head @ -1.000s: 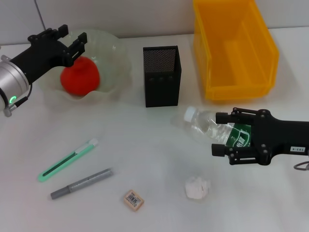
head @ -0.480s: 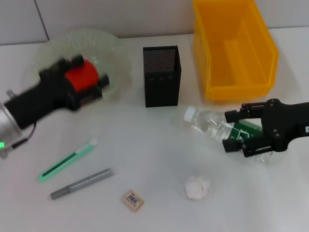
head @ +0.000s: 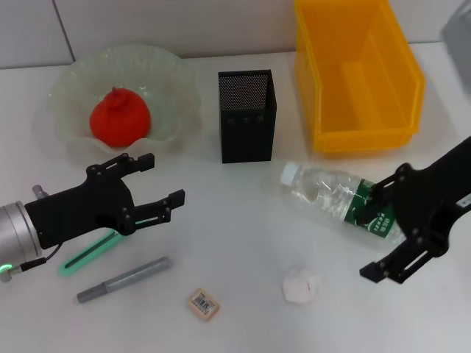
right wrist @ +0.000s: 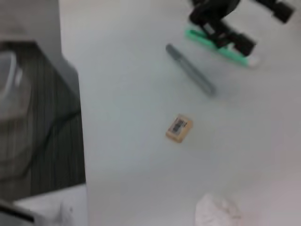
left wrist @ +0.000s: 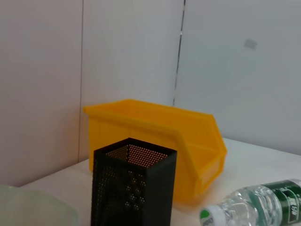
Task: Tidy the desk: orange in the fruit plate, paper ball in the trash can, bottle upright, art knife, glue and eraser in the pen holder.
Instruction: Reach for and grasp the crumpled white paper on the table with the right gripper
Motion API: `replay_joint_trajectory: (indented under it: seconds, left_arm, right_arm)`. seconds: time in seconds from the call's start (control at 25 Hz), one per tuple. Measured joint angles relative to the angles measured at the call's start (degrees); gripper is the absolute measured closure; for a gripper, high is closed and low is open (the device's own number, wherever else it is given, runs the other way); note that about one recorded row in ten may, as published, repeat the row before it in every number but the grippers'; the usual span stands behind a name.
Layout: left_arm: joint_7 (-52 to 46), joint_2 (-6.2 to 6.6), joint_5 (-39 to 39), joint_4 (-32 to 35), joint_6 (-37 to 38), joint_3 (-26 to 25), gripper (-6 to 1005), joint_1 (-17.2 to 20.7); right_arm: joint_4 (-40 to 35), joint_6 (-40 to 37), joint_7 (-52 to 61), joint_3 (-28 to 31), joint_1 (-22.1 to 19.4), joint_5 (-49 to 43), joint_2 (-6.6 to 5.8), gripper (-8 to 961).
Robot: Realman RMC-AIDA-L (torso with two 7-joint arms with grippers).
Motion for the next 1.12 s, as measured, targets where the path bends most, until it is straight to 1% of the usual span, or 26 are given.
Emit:
replay_joint_trajectory:
  seconds: [0.24, 0.44, 0.64, 0.72, 0.96, 1.12]
  left_arm:
    - [-2.3, 0.03, 0.1, 0.0, -0.7, -0.7, 136, -0.6]
    - [-2.4, -0.15, 0.1, 0.0, -1.4, -0.7, 136, -0.8]
    - [-2.5, -0.33, 0.2, 0.0, -1.3, -0.7, 136, -0.8]
    - [-2.5, -0.30, 0.2, 0.0, -1.2, -0.7, 136, -0.8]
    - [-2.7, -0.16, 0.2, 0.0, -0.8, -0.7, 136, -0.8]
    - [-2.7, -0.20, 0.2, 0.0, -0.8, -0.4, 136, -0.8]
  right_arm:
    - [0.1, 8.6, 0.4, -12.7, -0.3, -4.3, 0.33, 118]
    - [3.0, 15.6, 1.6, -21.5, -0.9, -4.8, 0.44, 120]
    - [5.1, 18.3, 7.3, -29.3, -0.2, -5.0, 0.46, 127]
    - [5.1, 19.2, 8.7, -30.8, -0.2, -5.3, 0.46, 129]
    - [6.2, 22.6, 10.7, -32.3, 0.1, -7.1, 0.45, 136]
    - [8.8, 26.1, 11.9, -35.6, 0.8, -7.1, 0.45, 141]
